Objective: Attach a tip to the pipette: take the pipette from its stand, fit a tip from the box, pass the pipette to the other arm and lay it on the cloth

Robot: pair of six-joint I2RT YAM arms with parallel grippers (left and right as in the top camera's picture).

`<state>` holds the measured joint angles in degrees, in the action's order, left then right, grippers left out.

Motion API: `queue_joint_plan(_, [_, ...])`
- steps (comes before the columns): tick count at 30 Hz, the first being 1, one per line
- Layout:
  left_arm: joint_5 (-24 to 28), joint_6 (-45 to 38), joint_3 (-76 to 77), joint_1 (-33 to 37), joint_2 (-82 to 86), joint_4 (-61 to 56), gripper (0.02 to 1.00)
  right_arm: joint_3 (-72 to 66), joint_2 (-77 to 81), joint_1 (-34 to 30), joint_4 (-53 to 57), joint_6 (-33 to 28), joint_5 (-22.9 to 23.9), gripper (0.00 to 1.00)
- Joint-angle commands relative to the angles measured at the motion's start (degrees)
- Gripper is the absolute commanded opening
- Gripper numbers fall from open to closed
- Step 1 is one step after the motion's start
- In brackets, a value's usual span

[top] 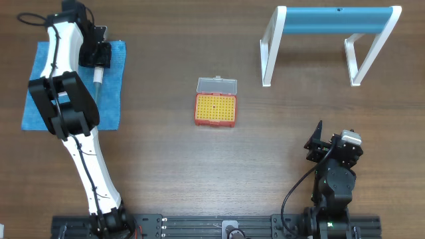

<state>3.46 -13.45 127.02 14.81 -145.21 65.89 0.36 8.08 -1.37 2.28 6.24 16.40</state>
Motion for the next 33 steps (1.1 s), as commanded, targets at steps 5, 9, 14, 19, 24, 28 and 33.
queue_joint_plan(5, [2.82,-0.59,1.03,-0.28,-2.49,-0.15,0.163,-0.13,0.11,0.33,0.39,0.81,0.52,0.814])
queue_joint_plan(9, [2.8,-0.59,1.03,-0.26,-2.49,0.28,0.378,-0.13,0.11,0.33,0.39,0.81,0.52,0.812])
queue_joint_plan(14, [2.82,-0.57,1.05,-0.26,-2.49,0.52,0.597,-0.13,0.11,0.33,0.39,0.81,0.52,0.812])
queue_joint_plan(19, [3.28,-0.57,1.64,-0.28,-2.38,2.51,0.744,-0.13,0.11,0.33,0.39,0.81,0.52,0.812])
queue_joint_plan(24, [3.26,-0.57,5.44,-0.37,0.87,7.04,0.912,-0.13,0.11,0.33,0.39,0.81,0.52,0.812])
queue_joint_plan(28, [-0.15,-0.59,16.37,-2.01,6.6,17.03,0.998,-0.13,0.11,0.33,0.39,0.81,0.52,0.812])
queue_joint_plan(33, [-2.19,-0.39,24.9,-6.05,18.43,26.1,0.998,-0.13,0.11,0.33,0.39,0.81,0.52,0.812])
